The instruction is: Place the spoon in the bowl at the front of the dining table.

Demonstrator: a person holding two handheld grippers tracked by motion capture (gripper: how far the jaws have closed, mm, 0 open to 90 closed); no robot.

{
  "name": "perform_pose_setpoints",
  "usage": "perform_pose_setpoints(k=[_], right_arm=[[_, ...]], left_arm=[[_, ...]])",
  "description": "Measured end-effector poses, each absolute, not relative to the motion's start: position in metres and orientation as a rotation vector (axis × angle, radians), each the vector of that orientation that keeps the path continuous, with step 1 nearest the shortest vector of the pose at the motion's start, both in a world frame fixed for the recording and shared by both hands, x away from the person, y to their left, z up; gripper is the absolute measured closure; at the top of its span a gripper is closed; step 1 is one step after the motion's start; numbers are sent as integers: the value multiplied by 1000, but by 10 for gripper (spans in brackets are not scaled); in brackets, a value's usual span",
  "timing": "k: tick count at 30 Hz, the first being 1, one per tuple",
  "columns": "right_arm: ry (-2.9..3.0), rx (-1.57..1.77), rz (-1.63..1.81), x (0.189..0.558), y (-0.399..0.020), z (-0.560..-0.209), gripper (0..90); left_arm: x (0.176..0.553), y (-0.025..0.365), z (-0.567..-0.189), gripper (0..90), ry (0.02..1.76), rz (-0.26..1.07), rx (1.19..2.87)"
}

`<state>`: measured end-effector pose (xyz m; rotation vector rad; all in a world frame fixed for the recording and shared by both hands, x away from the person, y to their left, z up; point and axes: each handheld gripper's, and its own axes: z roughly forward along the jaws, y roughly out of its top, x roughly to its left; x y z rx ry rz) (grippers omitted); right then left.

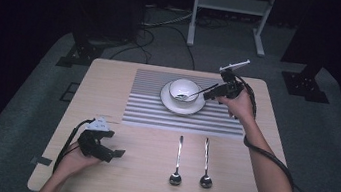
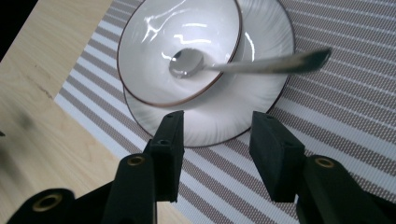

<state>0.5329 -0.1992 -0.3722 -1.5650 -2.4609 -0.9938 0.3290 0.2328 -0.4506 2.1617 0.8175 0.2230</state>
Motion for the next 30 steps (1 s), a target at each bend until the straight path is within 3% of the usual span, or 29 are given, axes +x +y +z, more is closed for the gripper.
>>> perform_pose_setpoints(k=[13, 30], right_arm=[[-2446, -1465, -994, 510, -205, -390, 441], [-2369, -1405, -1059, 483, -221, -425, 396]], left_arm=[[328, 233, -449, 90, 818, 227, 2157], [328, 234, -449, 89, 826, 234, 2147]])
